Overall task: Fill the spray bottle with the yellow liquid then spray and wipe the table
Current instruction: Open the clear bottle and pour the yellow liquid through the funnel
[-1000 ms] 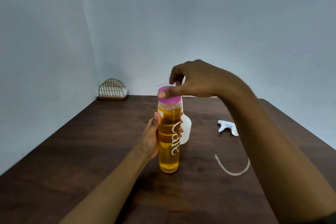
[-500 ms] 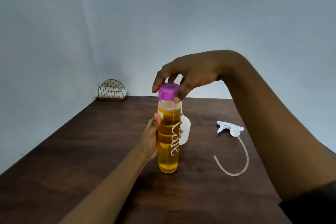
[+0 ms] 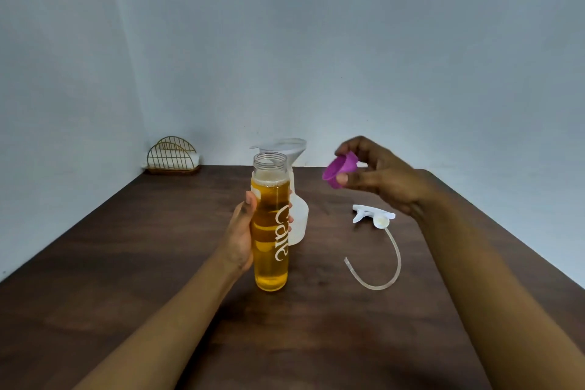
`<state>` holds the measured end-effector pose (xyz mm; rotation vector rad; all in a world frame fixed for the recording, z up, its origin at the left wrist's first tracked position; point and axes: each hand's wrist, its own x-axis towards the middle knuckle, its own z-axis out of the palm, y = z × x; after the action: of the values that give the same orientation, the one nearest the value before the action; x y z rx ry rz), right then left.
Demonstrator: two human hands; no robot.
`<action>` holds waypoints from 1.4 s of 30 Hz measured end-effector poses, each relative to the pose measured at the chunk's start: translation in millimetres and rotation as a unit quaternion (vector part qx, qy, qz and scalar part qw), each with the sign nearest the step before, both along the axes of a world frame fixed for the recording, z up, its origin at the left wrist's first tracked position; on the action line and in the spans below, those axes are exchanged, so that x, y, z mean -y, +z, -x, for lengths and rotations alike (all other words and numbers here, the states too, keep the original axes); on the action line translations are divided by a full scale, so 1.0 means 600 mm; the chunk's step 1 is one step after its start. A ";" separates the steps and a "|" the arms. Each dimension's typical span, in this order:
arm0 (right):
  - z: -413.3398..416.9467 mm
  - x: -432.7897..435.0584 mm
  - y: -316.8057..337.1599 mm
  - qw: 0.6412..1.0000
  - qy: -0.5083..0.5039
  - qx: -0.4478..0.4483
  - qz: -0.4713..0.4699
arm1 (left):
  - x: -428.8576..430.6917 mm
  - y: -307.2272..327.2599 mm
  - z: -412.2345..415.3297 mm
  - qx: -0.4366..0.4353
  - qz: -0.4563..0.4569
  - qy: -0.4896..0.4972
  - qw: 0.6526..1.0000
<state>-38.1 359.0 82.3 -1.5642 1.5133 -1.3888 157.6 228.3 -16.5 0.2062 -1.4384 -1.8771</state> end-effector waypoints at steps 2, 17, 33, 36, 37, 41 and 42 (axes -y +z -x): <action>0.026 -0.009 -0.037 0.998 -0.055 0.019 -0.023 | -0.003 -0.001 0.001 -0.004 -0.003 0.008 1.000; 0.093 -0.009 -0.181 0.921 -0.218 -0.287 -0.149 | -0.013 0.000 0.006 -0.012 0.016 0.057 0.998; 0.103 -0.007 -0.191 0.874 -0.223 -0.375 -0.212 | -0.012 -0.001 0.005 -0.013 0.015 0.054 0.998; 0.099 -0.023 -0.176 0.903 -0.217 -0.317 -0.190 | -0.011 -0.003 0.006 -0.014 0.018 0.064 0.998; 0.091 -0.030 -0.163 0.921 -0.223 -0.278 -0.155 | -0.012 -0.004 0.006 -0.017 0.019 0.069 0.997; 0.004 -0.048 -0.103 0.972 -0.181 -0.151 -0.016 | -0.014 -0.005 0.005 -0.023 0.010 0.083 0.996; -0.027 -0.048 -0.092 0.981 -0.145 -0.131 -0.008 | -0.017 -0.004 0.004 -0.029 0.012 0.082 0.996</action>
<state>-21.7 387.8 27.2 -1.6145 1.9716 -1.3576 155.1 238.3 -19.0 0.2487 -1.3628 -1.7190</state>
